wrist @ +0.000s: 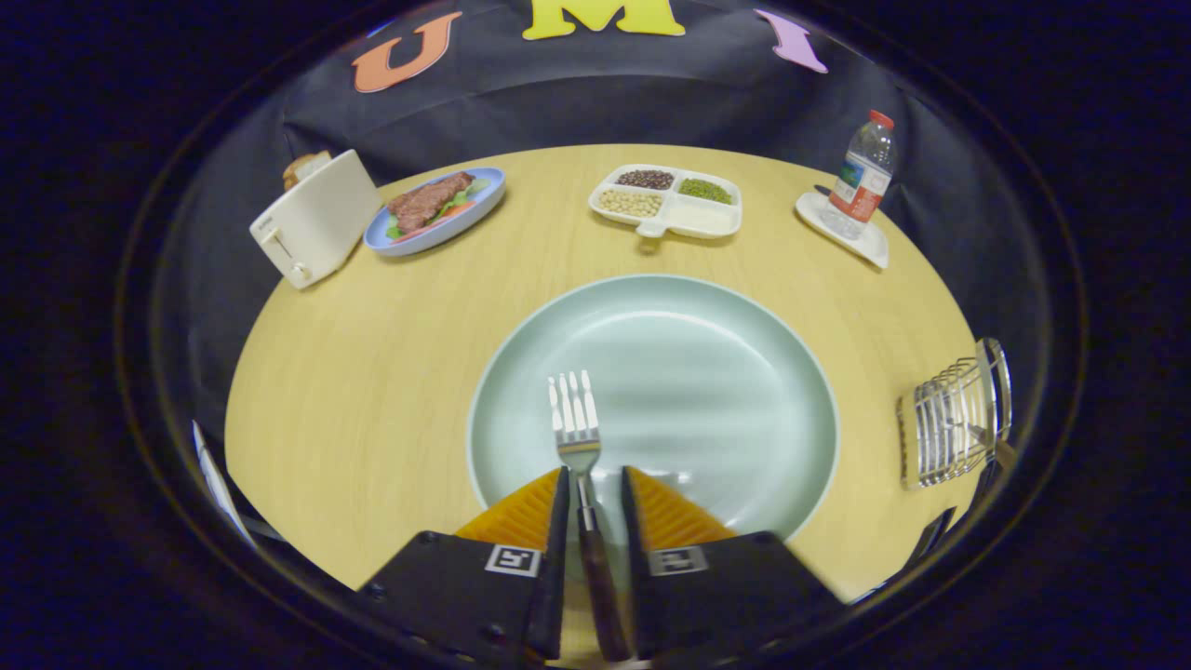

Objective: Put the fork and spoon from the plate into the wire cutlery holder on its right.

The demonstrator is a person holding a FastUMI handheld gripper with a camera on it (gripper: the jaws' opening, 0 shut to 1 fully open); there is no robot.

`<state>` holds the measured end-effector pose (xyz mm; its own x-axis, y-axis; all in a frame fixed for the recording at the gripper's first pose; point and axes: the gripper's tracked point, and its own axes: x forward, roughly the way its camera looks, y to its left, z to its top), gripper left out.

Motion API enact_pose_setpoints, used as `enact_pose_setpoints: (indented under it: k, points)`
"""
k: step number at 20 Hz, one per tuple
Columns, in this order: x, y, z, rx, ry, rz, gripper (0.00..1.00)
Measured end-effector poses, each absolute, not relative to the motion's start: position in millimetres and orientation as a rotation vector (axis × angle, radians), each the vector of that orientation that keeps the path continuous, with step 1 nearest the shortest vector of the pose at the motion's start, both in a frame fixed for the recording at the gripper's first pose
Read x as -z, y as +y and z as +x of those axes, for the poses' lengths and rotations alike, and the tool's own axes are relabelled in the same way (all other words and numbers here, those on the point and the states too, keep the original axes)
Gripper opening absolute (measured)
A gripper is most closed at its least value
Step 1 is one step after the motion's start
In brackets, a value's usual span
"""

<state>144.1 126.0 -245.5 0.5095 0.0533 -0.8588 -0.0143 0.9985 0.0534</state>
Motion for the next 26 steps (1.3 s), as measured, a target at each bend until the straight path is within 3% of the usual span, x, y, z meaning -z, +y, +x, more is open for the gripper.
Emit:
enact_pose_setpoints:
  k: [1, 15, 26]
  points:
    - [250, 125, 144, -0.037, 1.042, 0.045, 0.02]
    - [201, 106, 139, -0.057, 0.963, 0.079, 0.00]
    - [130, 15, 128, 0.006, 0.861, 0.130, 0.00]
